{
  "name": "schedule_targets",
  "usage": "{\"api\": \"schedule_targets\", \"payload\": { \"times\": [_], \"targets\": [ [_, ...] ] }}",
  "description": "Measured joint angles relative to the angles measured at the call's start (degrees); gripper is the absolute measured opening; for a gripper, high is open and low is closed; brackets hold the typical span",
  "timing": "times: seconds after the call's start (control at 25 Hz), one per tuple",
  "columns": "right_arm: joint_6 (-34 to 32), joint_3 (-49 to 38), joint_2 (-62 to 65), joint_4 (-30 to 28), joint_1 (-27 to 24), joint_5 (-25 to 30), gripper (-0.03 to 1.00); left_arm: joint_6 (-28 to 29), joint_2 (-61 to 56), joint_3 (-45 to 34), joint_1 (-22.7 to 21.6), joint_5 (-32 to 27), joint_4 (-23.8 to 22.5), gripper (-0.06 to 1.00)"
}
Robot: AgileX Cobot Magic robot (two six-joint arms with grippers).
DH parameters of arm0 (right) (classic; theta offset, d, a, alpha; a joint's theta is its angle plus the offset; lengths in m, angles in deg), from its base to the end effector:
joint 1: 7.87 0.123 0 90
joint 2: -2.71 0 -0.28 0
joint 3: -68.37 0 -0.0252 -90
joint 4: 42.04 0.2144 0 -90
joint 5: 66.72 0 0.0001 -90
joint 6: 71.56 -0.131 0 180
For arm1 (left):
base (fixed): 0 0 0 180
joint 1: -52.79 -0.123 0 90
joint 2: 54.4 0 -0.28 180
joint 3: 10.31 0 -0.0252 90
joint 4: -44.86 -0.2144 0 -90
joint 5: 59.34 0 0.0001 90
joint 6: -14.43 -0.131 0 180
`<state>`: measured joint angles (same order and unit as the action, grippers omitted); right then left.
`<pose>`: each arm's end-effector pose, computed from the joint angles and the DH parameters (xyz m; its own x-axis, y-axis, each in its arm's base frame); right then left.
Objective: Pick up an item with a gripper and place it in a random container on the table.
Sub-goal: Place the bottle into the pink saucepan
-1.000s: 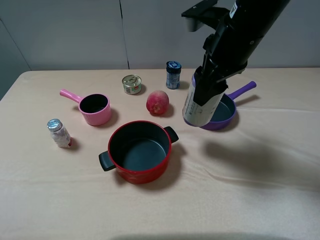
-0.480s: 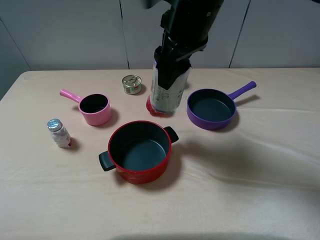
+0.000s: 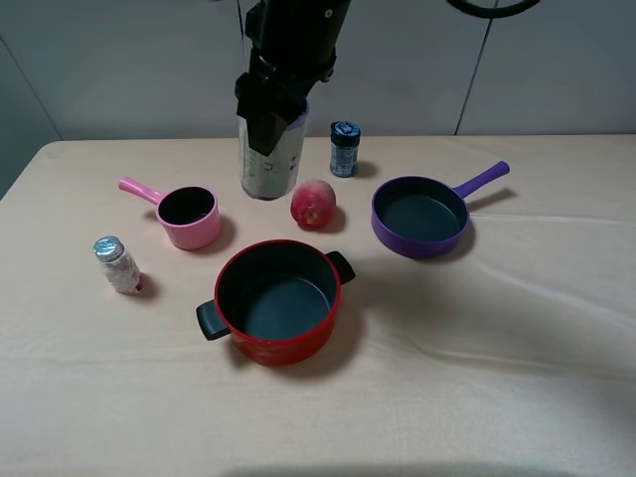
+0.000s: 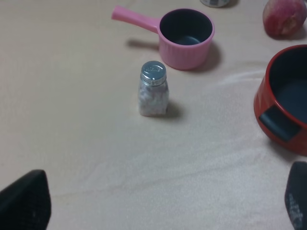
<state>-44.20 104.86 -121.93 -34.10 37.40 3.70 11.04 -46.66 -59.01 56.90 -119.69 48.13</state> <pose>0.2837 0.3106 0.2647 -0.2863 -0.8773 -0.3851 -0.9439 0.3272 -0.0438 0.0036 -0.0068 0.2413 -0.4451 0.0629 -0.8932 0.1296 0.9916 0.0053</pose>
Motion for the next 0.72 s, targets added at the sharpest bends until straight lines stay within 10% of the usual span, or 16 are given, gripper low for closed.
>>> {"api": "schedule_targets", "payload": {
  "times": [0.72],
  "targets": [
    [2.9, 23.2, -16.7, 5.6, 1.5, 0.5, 0.46, 0.0, 0.0, 0.0, 0.0, 0.0, 0.0, 0.99]
  ]
}}
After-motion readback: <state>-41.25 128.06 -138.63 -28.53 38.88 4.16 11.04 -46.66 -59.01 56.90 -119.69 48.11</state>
